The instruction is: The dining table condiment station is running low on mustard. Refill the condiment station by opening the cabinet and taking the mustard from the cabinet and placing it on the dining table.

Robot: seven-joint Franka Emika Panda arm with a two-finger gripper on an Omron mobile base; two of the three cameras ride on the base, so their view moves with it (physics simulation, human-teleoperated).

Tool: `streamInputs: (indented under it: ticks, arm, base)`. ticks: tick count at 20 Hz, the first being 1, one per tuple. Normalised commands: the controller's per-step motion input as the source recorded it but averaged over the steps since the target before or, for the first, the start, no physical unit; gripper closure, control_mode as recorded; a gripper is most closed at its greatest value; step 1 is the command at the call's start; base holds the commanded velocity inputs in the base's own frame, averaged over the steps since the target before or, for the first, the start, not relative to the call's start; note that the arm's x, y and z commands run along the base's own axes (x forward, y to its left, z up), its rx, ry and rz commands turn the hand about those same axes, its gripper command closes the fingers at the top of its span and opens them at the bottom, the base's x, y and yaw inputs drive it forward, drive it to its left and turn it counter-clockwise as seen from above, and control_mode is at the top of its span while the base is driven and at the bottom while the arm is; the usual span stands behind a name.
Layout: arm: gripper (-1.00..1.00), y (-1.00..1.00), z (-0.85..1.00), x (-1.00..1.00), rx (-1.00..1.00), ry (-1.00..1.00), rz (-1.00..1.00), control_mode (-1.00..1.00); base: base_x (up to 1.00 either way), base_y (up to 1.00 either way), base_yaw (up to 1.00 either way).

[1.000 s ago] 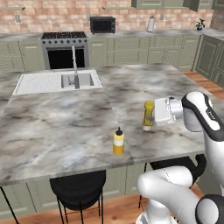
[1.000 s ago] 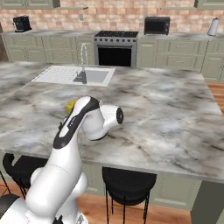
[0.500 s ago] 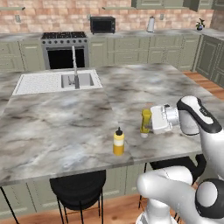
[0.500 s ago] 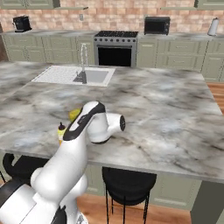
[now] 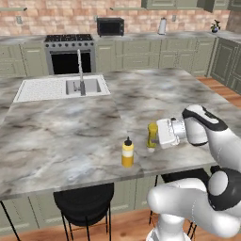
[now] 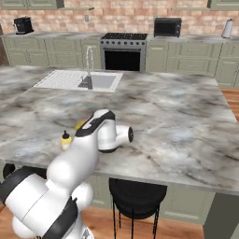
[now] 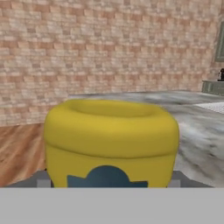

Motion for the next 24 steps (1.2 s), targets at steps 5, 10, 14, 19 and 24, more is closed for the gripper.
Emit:
streamInputs:
  ticks: [5, 10, 14, 19, 24]
  arm:
    - [1.00, 0.05, -0.35, 0.19, 0.00, 0.06, 0.05, -1.00]
    - [1.00, 0.08, -0.37, 0.35, 0.00, 0.05, 0.06, -1.00]
    - [1.00, 0.11, -0.35, 0.41, 0.01, 0.04, 0.06, -1.00]
    - [1.00, 0.00, -0.42, 0.37, 0.02, 0.01, 0.10, -1.00]
    - [1.00, -0.04, -0.49, 0.27, 0.04, -0.01, 0.14, -1.00]
  base:
    - [0.00, 0.00, 0.00]
    - [0.00, 0.00, 0.00]
    - [0.00, 0.00, 0.00]
    - [0.00, 0.00, 0.00]
    - [0.00, 0.00, 0.00]
